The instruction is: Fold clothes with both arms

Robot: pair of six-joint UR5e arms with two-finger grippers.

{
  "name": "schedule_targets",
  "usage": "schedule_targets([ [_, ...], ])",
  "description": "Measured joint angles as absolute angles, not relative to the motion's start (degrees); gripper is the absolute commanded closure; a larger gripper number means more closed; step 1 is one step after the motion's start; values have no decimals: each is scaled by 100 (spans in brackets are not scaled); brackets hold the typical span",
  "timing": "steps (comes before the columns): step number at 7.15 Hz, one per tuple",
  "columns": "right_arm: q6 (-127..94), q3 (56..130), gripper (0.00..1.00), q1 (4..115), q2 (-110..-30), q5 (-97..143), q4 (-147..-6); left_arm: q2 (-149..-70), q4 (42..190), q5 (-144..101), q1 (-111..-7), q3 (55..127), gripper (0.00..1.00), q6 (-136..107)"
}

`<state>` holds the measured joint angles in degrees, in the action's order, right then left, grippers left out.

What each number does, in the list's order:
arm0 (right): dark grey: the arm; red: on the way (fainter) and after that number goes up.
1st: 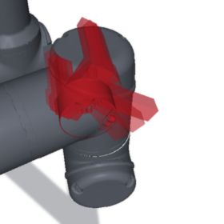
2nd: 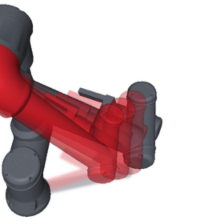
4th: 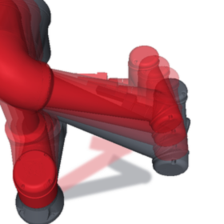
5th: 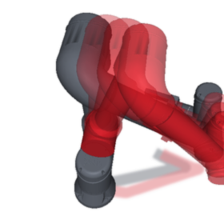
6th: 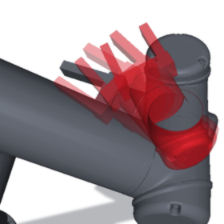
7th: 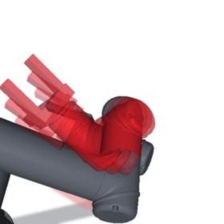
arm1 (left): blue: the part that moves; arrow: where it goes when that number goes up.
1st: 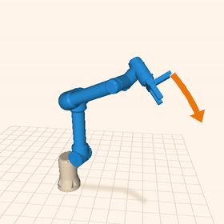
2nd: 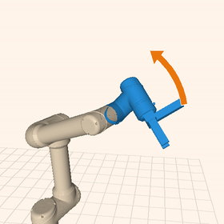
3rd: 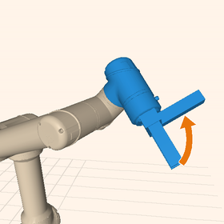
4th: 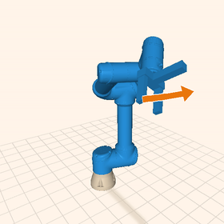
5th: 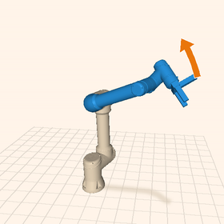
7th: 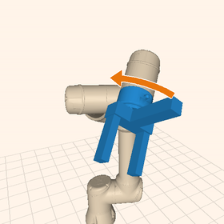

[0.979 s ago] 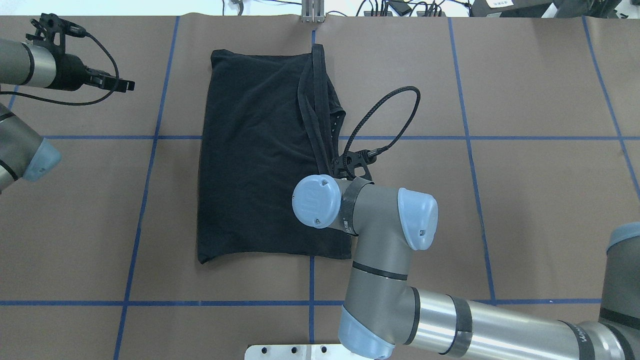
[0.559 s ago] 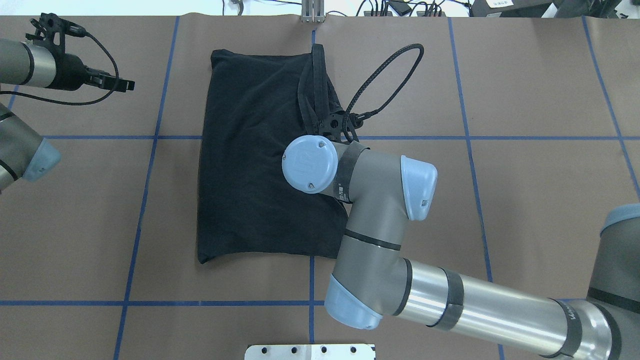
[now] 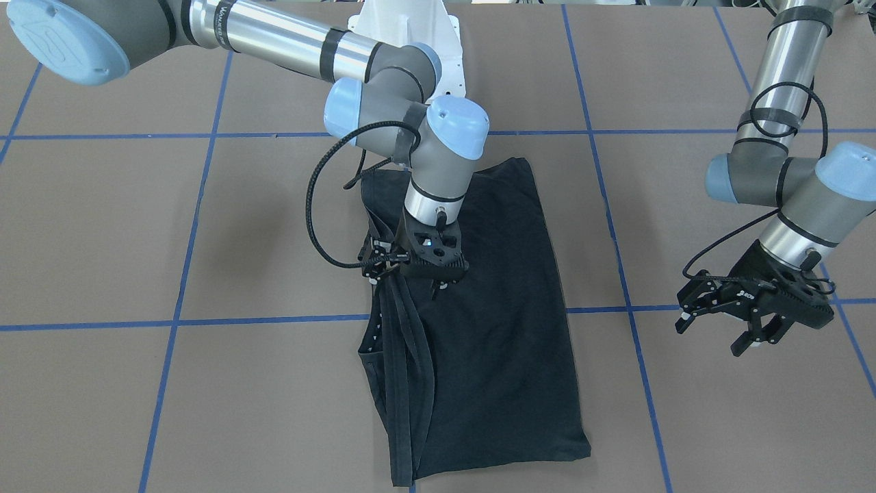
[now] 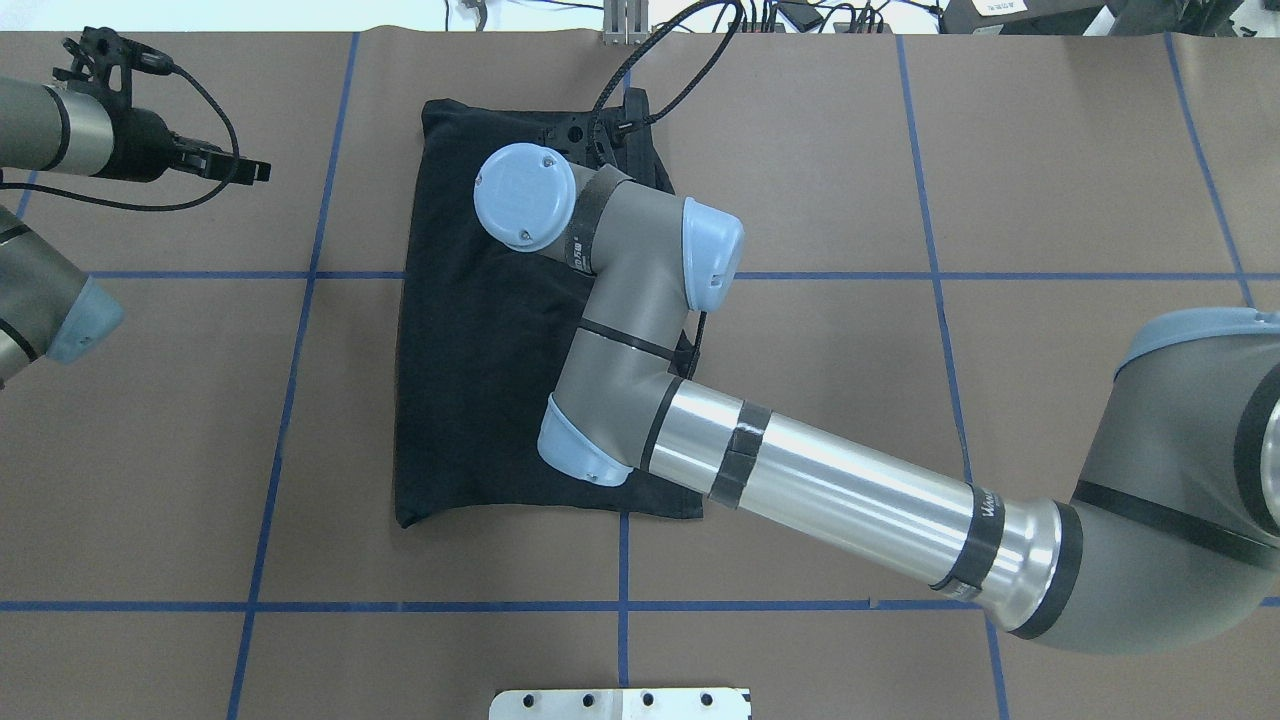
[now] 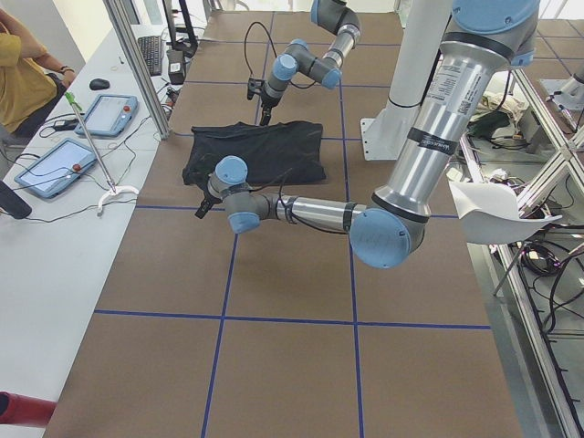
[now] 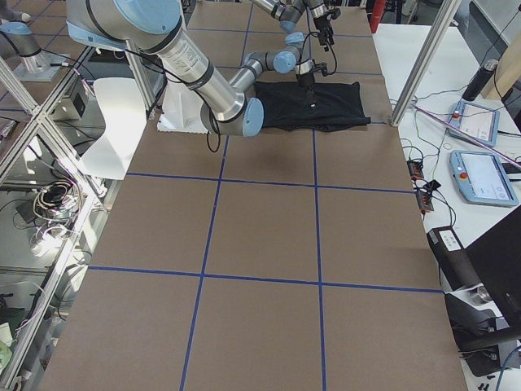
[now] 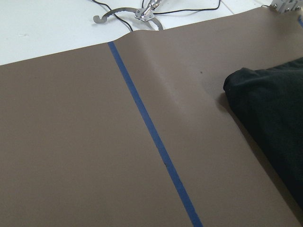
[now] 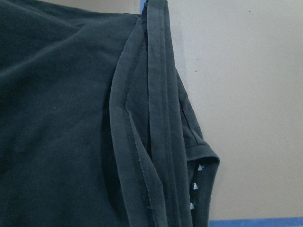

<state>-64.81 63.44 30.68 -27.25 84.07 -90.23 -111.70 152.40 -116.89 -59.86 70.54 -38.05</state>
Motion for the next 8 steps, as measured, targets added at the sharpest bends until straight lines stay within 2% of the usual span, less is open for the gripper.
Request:
schedule_targets([
  [2,-6522,5755,0,3106,-2593,8409,-8454,-11171,15240,-11689,-5985,7060,0,-3808],
  [5,-6488,5247,0,3111,-2560,8380,-8062,-11170,15240,-11689,-5985,7066,0,-3814],
  [8,-5807,5066,0,3303,-2548,8361,-8013,-11169,15240,-11689,-5985,7059,0,-3814],
])
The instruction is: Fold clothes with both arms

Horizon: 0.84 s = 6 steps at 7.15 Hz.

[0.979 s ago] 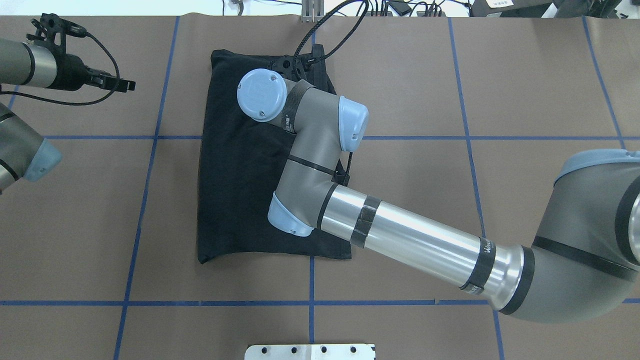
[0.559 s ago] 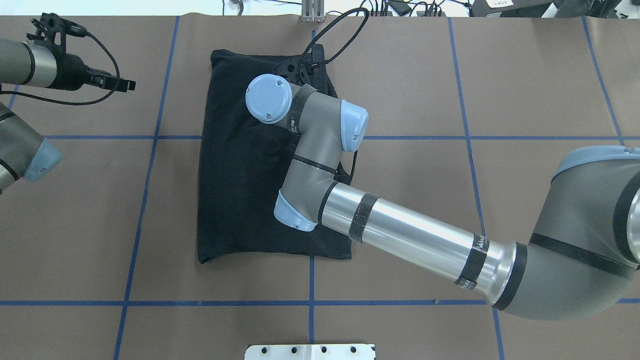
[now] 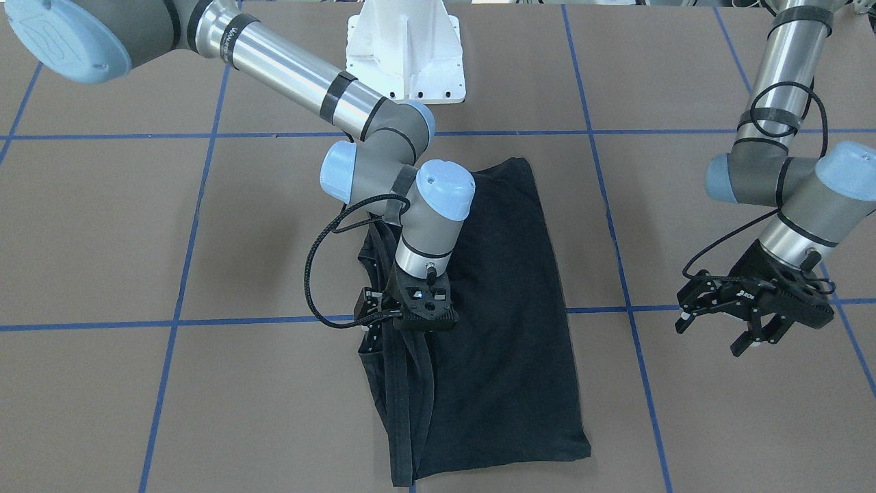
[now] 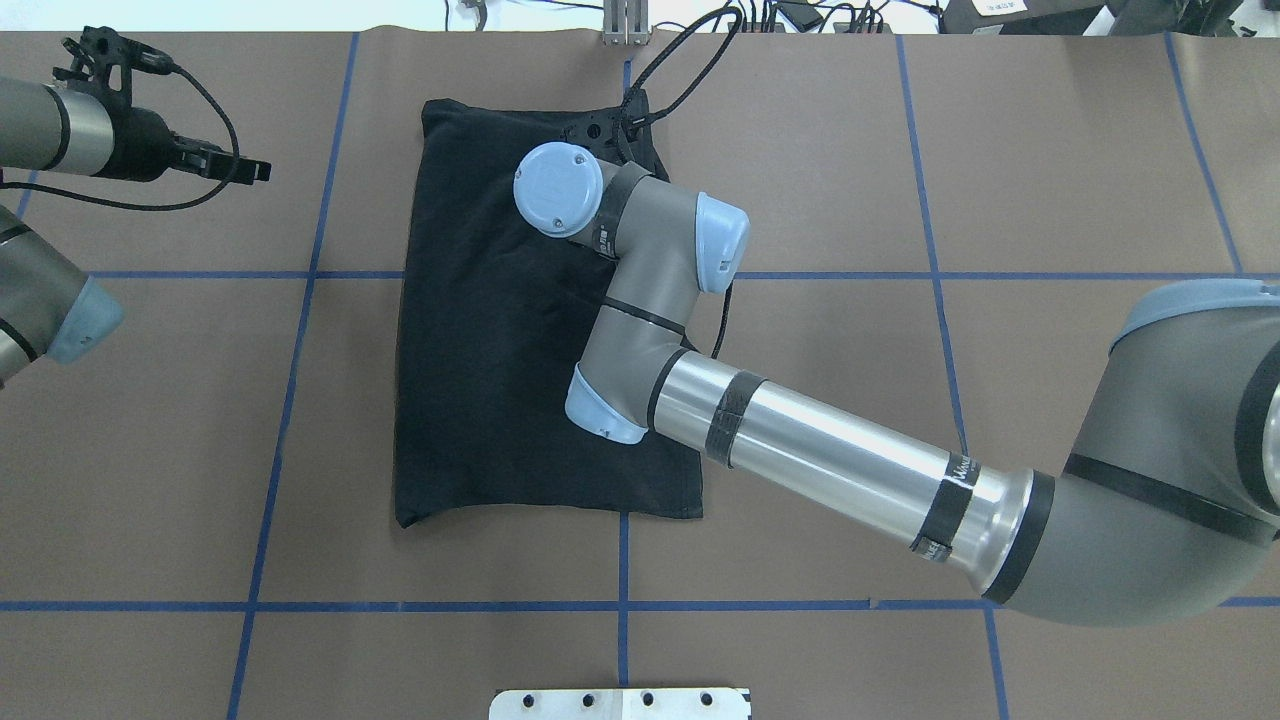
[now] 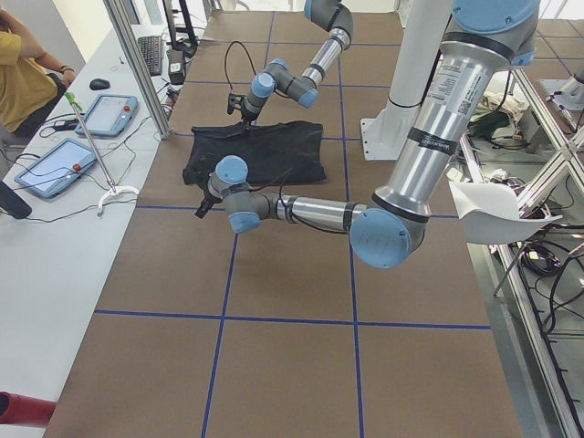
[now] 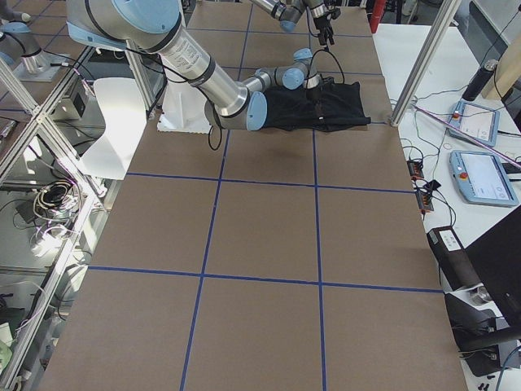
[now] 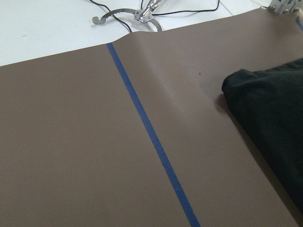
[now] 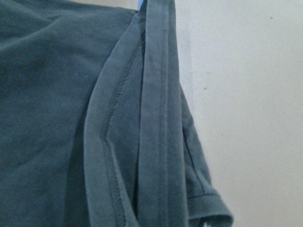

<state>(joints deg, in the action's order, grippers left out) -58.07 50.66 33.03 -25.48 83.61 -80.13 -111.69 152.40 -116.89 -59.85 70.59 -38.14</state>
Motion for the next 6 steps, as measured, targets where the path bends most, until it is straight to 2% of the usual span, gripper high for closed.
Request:
schedule_targets([
  [2,-5239,5334,0,3518,-2776,8394,-8365,-11173,15240,-11689,-5979,7052,0,-3809],
  [4,-4789,6503,0,3686,-3729,8444,-8753,-11179,15240,-11690,-5977,7049,0,-3810],
  [6,-4621,7244,0,3887,-4100,8709,-9115,-11182,15238,-11691,-5977,7061,0,-3808],
])
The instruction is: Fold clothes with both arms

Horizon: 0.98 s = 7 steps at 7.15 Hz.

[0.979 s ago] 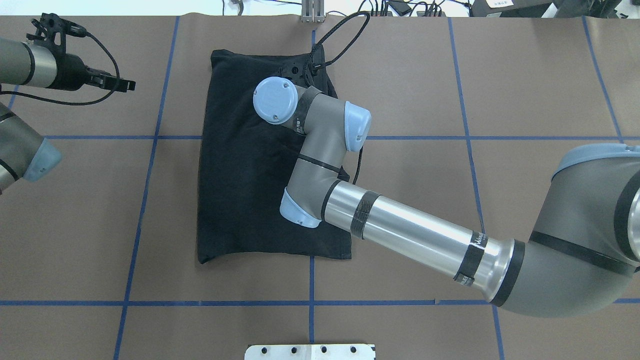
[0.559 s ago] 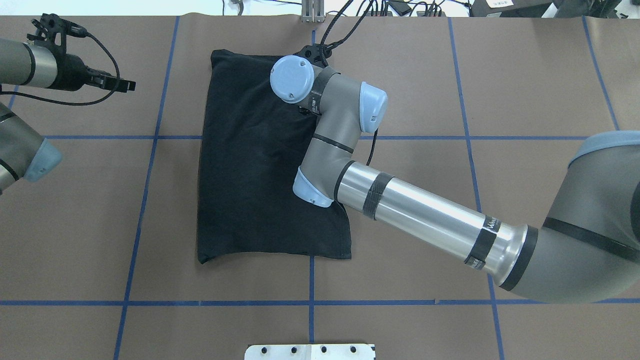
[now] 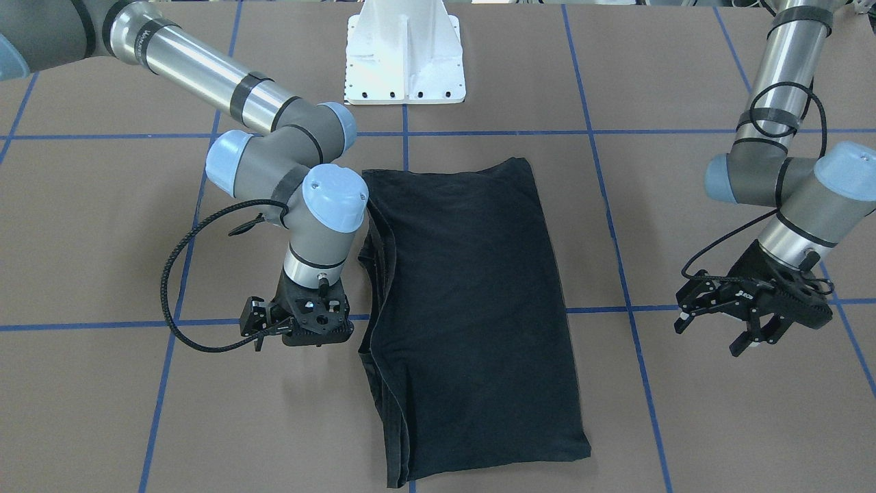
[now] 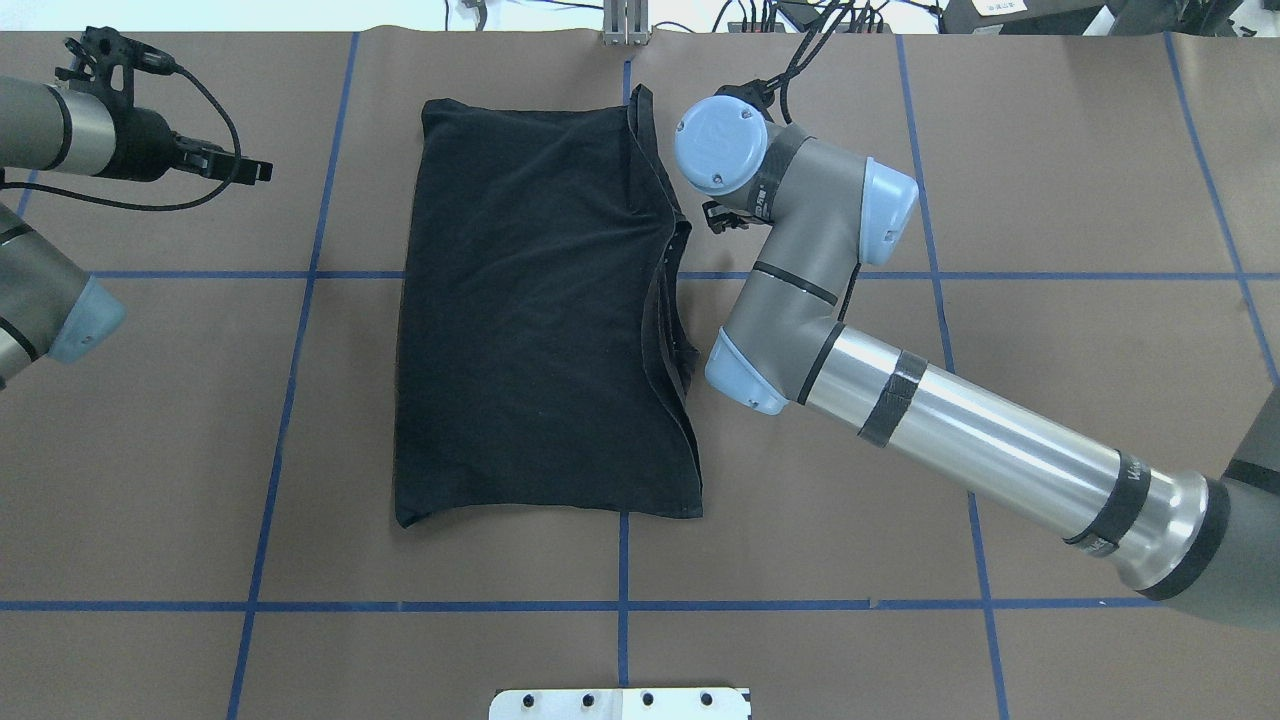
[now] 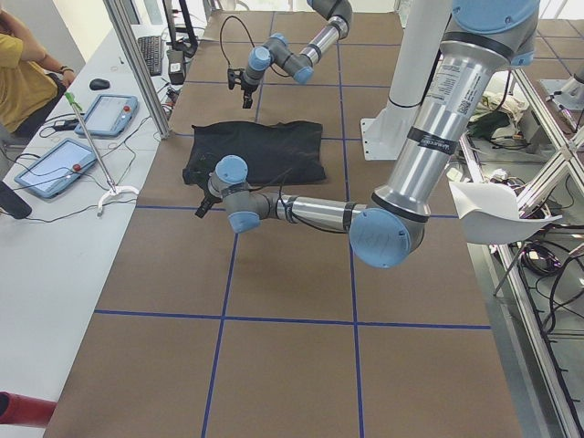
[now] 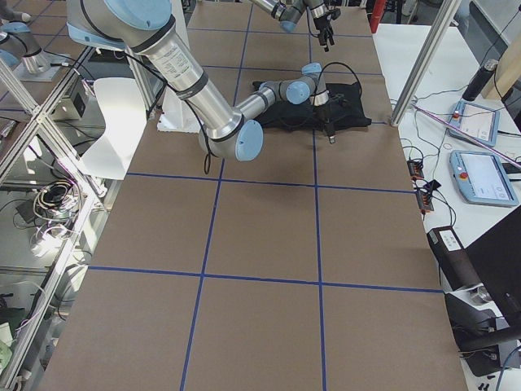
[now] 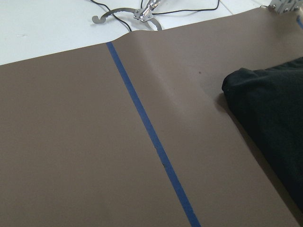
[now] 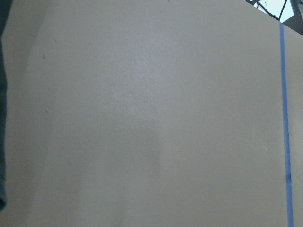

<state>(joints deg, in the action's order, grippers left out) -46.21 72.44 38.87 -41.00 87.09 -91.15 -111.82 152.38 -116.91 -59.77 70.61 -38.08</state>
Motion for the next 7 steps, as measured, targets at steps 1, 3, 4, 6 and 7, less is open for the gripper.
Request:
schedule_targets([
  [1,-4755,7542,0,3936,-4115,8954,-9160,-11183,15230,-11688,-5977,7117,0,-3890],
  [3,-5597,8245,0,3924,-4182,9469,-9166,-11118,15185,-11654,-5885,7544,0,-4603],
  [4,-6104,8715,0,3831,-4405,9565,-9158,-10952,15175,-11597,-5699,7887,0,-5021],
  [6,-6980,9988,0,3436,-5321,9502,-8904,-10320,15162,-11104,-4916,8929,0,-6060],
  [7,-7319,10488,0,3172,-5710,9306,-8742,-9897,15154,-10714,-4361,9524,0,-6592],
])
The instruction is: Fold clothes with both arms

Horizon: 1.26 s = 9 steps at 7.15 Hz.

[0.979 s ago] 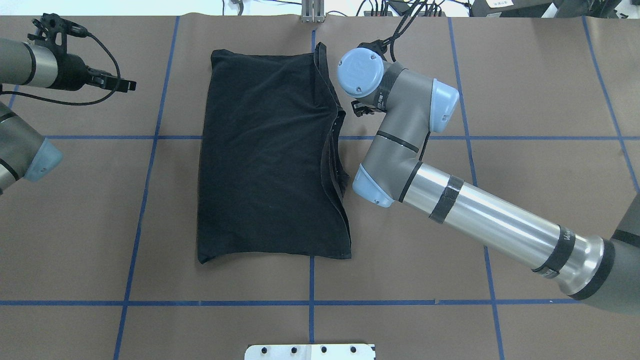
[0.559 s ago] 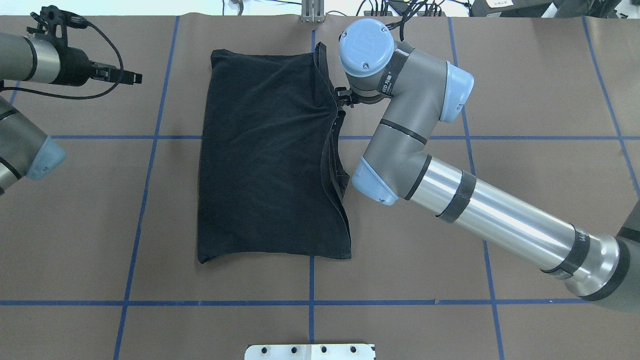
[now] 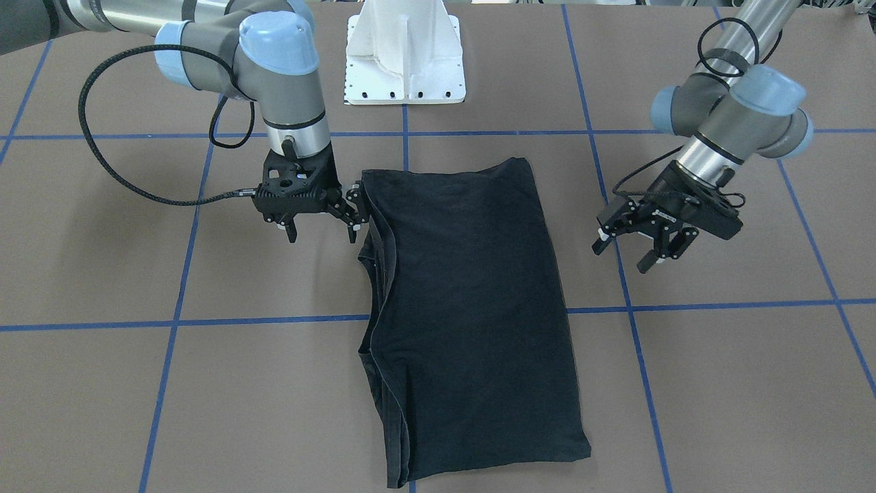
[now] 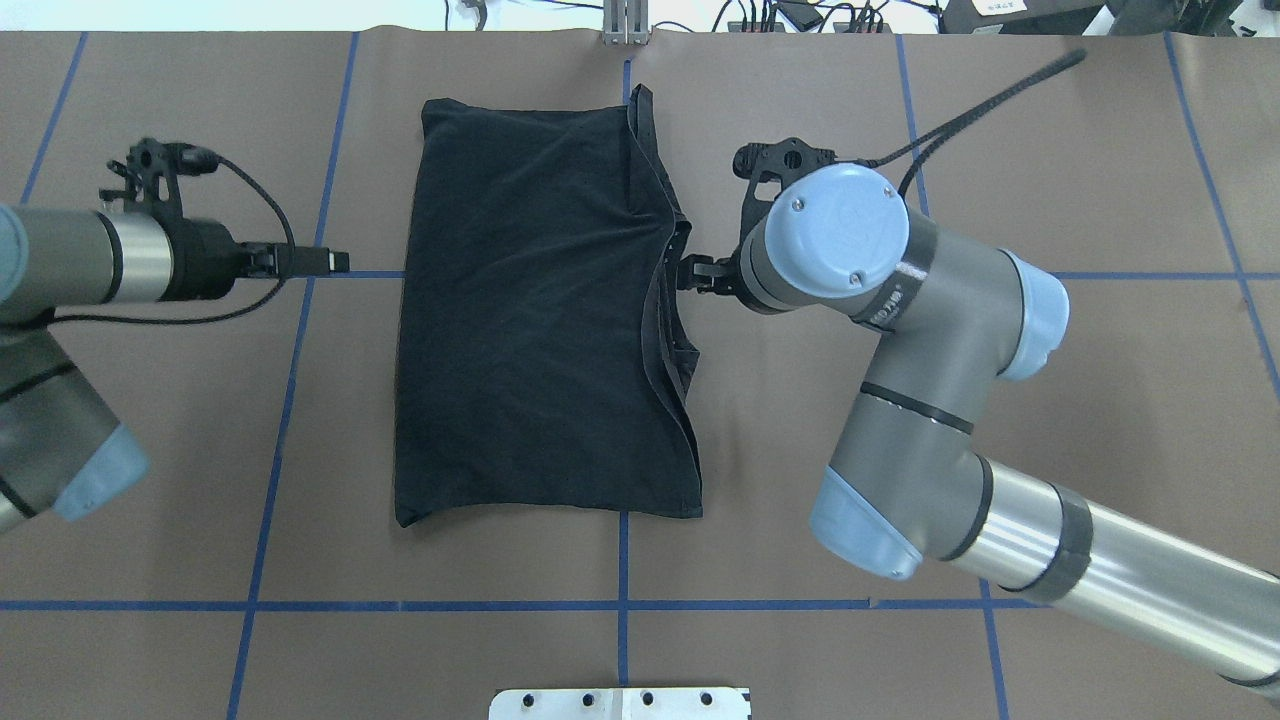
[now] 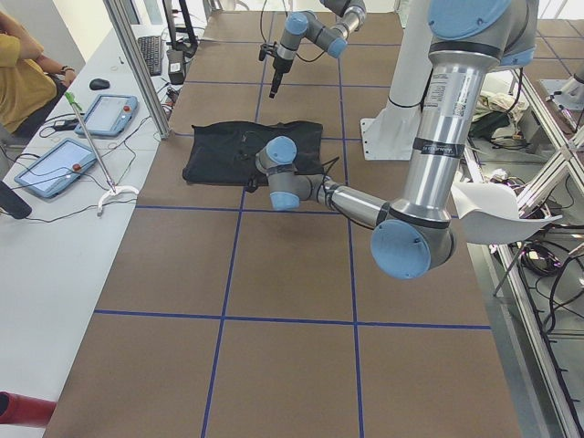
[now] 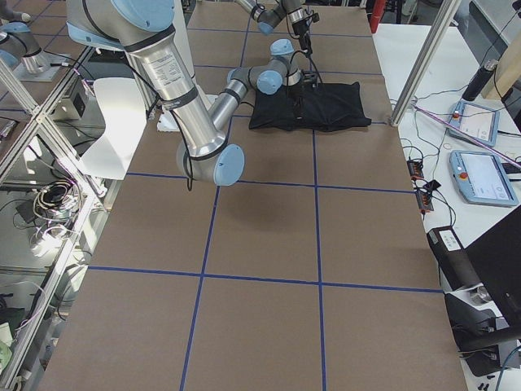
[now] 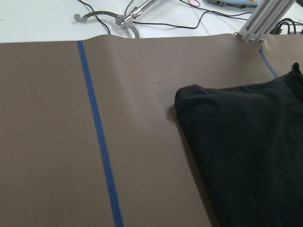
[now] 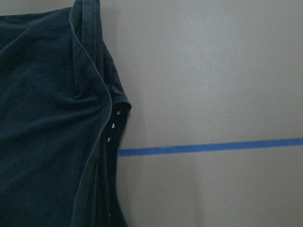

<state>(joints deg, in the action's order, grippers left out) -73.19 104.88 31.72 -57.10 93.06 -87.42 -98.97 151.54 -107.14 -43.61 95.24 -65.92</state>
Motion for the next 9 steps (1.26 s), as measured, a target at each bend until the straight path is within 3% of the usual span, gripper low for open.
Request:
schedule_targets([
  [2,-7654,10940,0,2793,-5998,8988,-8636,-9215,15136,-9705,-3115,10356,0,-7530],
  [4,-7726,11005,0,2701,-6040,8871,-8624,-9085,14860,-8914,-2220,10503,5,-8215],
  [5,-7731,11009,0,2694,-6044,8857,-8623,-9151,14610,-8727,-2007,10509,19,-8410],
  [6,-7732,11012,0,2692,-6046,8853,-8622,-9239,14426,-8652,-1925,10514,25,-8488],
  [9,-7724,11013,0,2690,-6047,8851,-8622,-9345,14288,-8622,-1762,10527,26,-8535],
])
